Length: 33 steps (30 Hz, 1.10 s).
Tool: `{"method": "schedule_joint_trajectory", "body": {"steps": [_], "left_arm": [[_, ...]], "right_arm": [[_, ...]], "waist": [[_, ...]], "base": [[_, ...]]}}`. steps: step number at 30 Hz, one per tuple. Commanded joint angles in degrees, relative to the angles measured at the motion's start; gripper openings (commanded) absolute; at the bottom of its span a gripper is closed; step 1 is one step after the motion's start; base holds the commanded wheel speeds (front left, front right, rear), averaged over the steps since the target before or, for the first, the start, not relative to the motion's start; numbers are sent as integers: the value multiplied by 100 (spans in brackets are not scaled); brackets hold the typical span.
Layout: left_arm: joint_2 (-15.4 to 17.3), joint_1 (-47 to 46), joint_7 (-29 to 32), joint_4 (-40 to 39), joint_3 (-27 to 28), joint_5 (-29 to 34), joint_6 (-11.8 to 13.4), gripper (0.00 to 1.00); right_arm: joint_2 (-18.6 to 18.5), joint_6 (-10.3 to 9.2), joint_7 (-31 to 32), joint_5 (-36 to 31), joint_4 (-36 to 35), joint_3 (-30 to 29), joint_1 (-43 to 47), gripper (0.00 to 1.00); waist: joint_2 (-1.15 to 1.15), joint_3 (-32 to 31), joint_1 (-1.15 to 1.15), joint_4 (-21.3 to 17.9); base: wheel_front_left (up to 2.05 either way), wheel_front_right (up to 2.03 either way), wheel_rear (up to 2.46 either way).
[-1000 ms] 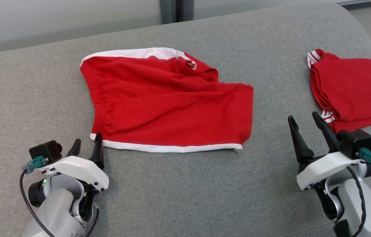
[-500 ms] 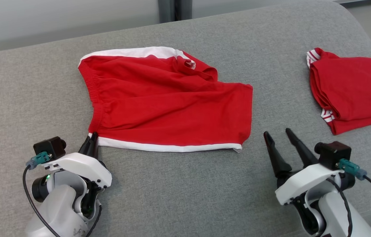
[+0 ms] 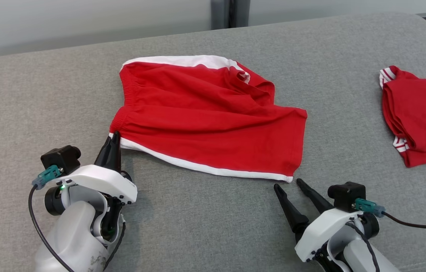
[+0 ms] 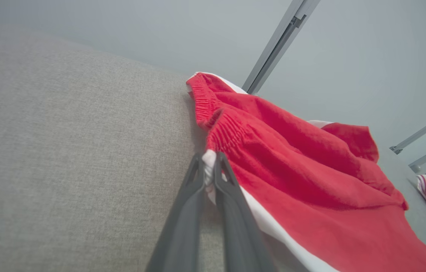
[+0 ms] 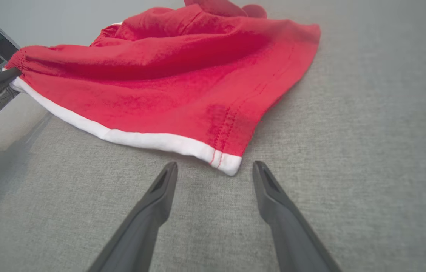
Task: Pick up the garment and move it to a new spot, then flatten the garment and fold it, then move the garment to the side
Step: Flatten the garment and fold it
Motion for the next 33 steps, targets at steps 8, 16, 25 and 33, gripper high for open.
{"method": "schedule_joint_trajectory", "body": {"steps": [8, 16, 25, 33], "left_arm": [[86, 127, -30, -193, -46, 70, 124, 0], [112, 245, 49, -304, -106, 107, 257, 0], [77, 284, 106, -417, -198, 103, 266, 0], [67, 268, 112, -457, -227, 64, 260, 0]], "right_arm": [[83, -2, 11, 709, 179, -69, -57, 100], [88, -3, -11, 1226, 385, -165, -115, 100], [85, -4, 33, 997, 957, -7, -376, 100], [206, -3, 267, 860, 1427, 272, -551, 48]], "waist": [[0, -28, 0, 111], [0, -73, 0, 154], [0, -51, 0, 236], [0, -37, 0, 334]], "base": [[0, 0, 0], [0, 0, 0], [0, 0, 0], [0, 0, 0]]}}
